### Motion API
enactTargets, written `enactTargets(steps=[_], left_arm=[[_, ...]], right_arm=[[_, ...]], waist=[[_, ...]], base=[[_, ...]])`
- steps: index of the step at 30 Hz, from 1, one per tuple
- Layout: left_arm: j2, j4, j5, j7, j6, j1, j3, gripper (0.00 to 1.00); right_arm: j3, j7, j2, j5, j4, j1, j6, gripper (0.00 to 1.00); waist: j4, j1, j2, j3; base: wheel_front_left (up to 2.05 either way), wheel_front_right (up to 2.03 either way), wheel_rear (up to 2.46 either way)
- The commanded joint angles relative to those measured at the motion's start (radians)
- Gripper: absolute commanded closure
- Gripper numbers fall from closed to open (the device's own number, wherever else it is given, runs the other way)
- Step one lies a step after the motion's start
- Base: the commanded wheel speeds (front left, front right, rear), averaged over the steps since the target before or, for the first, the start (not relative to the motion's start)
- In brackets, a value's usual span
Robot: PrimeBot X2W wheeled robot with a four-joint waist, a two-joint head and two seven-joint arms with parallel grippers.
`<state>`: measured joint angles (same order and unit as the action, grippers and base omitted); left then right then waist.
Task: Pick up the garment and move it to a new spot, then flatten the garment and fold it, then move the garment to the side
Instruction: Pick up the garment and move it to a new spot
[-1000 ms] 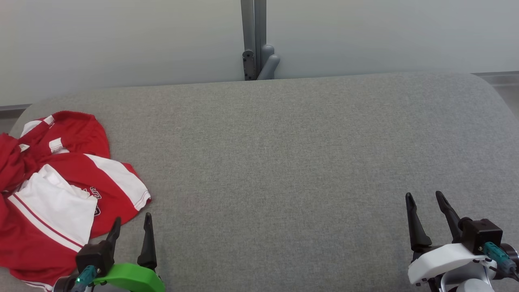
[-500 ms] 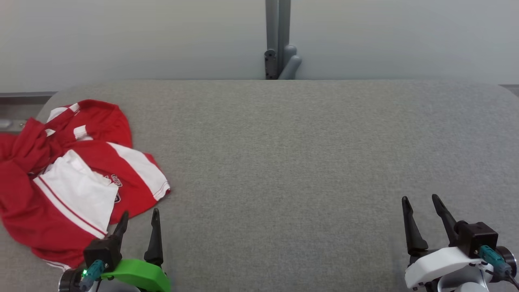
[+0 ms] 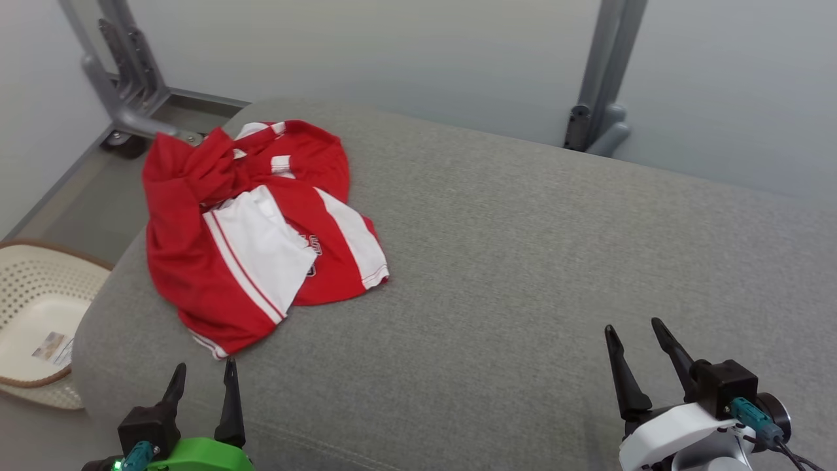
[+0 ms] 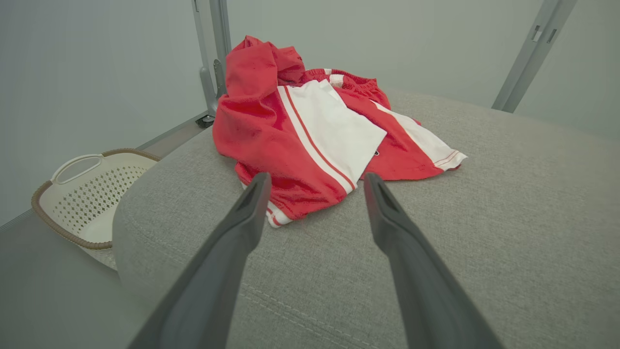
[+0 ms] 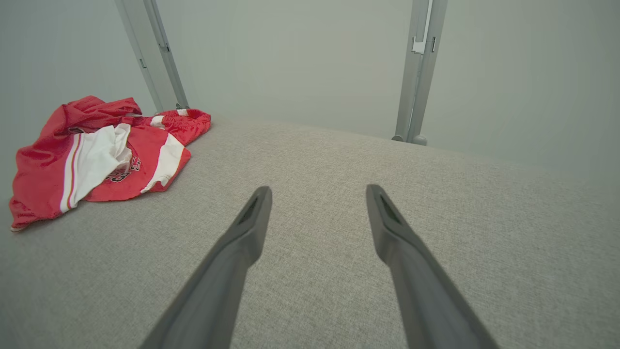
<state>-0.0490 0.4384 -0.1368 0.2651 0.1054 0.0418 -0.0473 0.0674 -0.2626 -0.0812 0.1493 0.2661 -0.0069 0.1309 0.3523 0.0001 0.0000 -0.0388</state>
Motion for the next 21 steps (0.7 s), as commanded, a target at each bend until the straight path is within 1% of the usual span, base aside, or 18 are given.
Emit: enactTargets(steps=[1, 6, 9, 12, 15, 17, 21], left_arm=[[-0.003, -0.004, 0.007, -0.001, 0.002, -0.011, -0.002, 0.0], [-0.003, -0.014, -0.005, -0.001, 0.005, -0.007, -0.004, 0.0], [-0.003, -0.022, -0.039, -0.001, 0.002, 0.026, 0.002, 0.0], [-0.002, -0.007, -0.085, -0.001, -0.012, 0.08, 0.007, 0.0], [-0.002, 0.072, -0.11, -0.002, -0.012, 0.163, 0.029, 0.0], [-0.002, 0.142, -0.12, -0.026, -0.011, 0.242, 0.039, 0.0], [-0.007, 0.283, -0.16, -0.092, -0.011, 0.381, 0.021, 0.0]], right_arm=[[0.002, -0.003, -0.001, 0.003, 0.002, -0.005, 0.0, 0.0], [0.027, -0.003, 0.001, -0.001, 0.0, -0.012, 0.0, 0.0], [0.032, -0.003, -0.012, 0.0, -0.008, -0.012, 0.0, 0.0], [0.043, -0.003, -0.031, -0.006, -0.023, -0.022, 0.0, 0.0], [0.057, -0.003, -0.067, -0.009, -0.038, -0.047, 0.0, 0.0], [0.071, -0.003, -0.094, -0.011, -0.046, -0.066, 0.0, 0.0], [0.102, -0.003, -0.142, -0.009, -0.067, -0.103, 0.0, 0.0]], waist=[[0.107, -0.0001, 0.0, -0.025], [0.112, -0.0001, 0.0, -0.015], [0.101, -0.0001, 0.0, 0.005], [0.085, -0.0001, 0.0, 0.053], [0.062, -0.0001, 0.0, 0.116], [0.047, -0.0001, 0.0, 0.159], [0.013, -0.0001, 0.0, 0.24]], base=[[0.0, 0.0, 0.0], [0.0, 0.0, 0.0], [0.0, 0.0, 0.0], [0.0, 0.0, 0.0], [0.0, 0.0, 0.0], [0.0, 0.0, 0.0], [0.0, 0.0, 0.0]])
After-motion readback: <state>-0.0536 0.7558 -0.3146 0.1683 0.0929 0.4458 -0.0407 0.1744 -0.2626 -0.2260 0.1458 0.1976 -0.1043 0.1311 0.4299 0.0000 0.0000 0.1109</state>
